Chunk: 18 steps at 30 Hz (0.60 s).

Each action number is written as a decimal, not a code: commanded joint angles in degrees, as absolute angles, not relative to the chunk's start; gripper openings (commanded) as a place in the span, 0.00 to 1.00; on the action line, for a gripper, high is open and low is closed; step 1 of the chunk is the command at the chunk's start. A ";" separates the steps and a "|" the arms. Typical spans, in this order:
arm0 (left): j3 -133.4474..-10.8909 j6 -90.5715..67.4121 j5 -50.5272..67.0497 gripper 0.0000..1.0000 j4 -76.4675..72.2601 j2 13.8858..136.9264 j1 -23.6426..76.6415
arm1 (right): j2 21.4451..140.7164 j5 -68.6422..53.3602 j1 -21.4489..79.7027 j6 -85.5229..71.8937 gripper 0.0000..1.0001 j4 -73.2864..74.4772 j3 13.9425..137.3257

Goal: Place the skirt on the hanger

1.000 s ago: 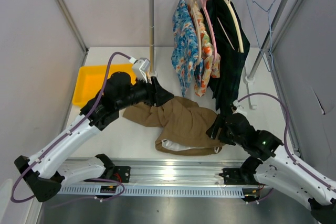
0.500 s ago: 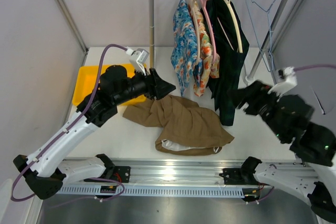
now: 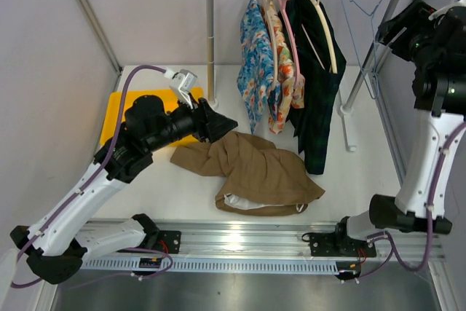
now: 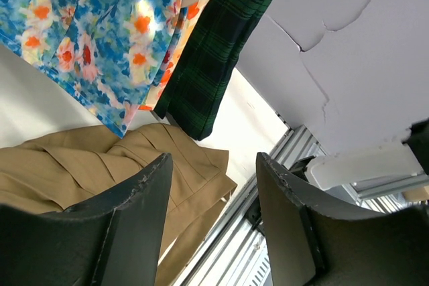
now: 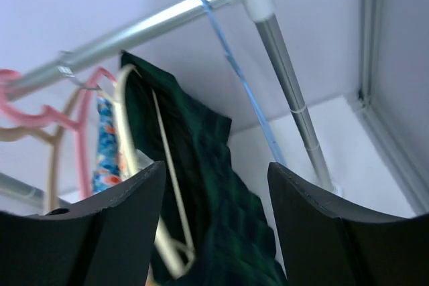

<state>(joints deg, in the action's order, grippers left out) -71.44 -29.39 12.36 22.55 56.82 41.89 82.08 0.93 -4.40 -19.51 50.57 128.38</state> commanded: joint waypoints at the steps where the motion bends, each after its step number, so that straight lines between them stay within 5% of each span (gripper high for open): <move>1: -72.33 -27.51 13.53 0.59 22.67 55.46 42.19 | 83.84 -22.12 -15.17 -22.32 0.67 46.87 125.27; 11: -70.40 -27.16 14.33 0.59 22.41 54.23 42.19 | 84.55 -27.51 -18.11 -19.51 0.65 39.90 113.83; 18: -69.00 -27.33 14.33 0.59 22.32 53.53 42.19 | 82.00 -19.25 -15.21 -16.35 0.63 39.55 107.94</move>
